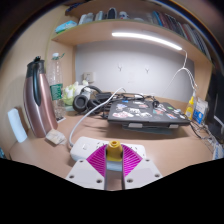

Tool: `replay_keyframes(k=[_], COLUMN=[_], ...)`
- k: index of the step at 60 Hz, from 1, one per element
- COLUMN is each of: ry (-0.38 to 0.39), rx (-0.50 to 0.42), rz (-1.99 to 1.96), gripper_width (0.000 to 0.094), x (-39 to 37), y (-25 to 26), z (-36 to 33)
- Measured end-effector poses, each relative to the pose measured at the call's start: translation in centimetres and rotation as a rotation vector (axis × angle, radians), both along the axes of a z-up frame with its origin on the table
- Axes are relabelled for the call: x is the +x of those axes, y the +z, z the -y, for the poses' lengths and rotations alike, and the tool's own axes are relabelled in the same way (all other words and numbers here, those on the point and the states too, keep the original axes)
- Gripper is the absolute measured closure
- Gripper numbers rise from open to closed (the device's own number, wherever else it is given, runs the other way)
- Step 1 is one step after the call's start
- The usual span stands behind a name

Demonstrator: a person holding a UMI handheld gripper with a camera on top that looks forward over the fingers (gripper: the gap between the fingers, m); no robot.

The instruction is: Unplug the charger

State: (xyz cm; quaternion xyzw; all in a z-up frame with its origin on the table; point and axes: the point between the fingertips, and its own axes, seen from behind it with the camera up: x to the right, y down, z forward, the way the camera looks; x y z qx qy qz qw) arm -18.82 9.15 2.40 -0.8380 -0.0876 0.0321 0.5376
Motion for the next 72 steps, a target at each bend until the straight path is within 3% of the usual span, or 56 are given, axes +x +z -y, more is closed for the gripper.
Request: replay_keyframes(k=[5,12,18,30,38,50,67,72], ry=[0.001,-0.070,-0.057,-0.138,-0.171,-0.160,-0.181,-0.181], rx=[0.007,0.273,0.322,0.222,0.079,-0.115,-0.202,-0.182], rz=[-0.041,-0.002,-0.021,0.027,0.073,0.026,-0.010,-0.003], gripper_width=[0.0727,0.0730,0.0729,0.0727,0.0720,0.0671,0.0597,0.0540], x=[0.0,2.7,3.3,9.8,13.4,14.6,15.2,15.1], y=[0.7,10.2,14.5,11.4,5.5,-0.6,-3.5,-3.5], z=[0.3,1.2,2.5,3.3,3.9,3.6,0.8,-0.1])
